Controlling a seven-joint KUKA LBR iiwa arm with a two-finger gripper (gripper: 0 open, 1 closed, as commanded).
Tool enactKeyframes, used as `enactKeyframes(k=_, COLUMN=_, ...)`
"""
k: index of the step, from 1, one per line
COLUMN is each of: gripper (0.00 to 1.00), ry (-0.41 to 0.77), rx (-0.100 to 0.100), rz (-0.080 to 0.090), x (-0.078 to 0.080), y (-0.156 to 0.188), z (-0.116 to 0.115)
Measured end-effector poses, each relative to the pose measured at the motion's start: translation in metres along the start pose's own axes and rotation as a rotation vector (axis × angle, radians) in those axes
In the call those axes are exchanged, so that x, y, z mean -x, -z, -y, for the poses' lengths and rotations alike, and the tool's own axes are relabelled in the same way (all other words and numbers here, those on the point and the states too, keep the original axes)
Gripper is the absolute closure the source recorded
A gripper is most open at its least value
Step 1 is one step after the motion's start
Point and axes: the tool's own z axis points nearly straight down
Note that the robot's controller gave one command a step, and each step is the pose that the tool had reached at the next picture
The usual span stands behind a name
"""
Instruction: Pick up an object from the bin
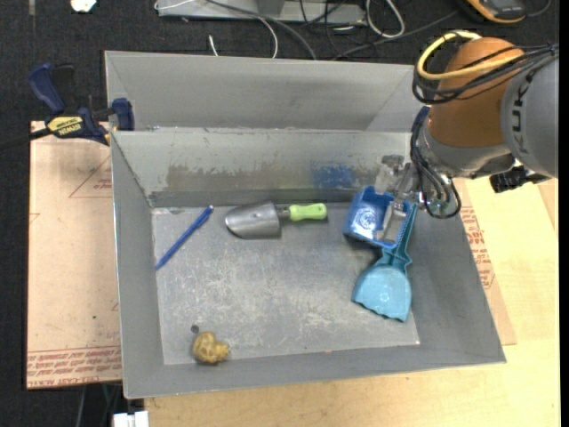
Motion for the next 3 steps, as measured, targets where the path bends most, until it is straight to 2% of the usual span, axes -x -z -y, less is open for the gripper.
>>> enactKeyframes(k=1, gripper=0.00, ry=-0.147, rx=0.001, rz=0.007, x=0.000, y=-0.041, z=0.020)
enactKeyframes(k=2, gripper=1.00, ry=-0.289, rx=0.014, rz=0.043, x=0.016, y=-0.061, z=0.017)
enactKeyframes(k=3, gripper=1.00, ry=-0.289, rx=0.014, rz=0.044, x=0.016, y=-0.061, z=0.017)
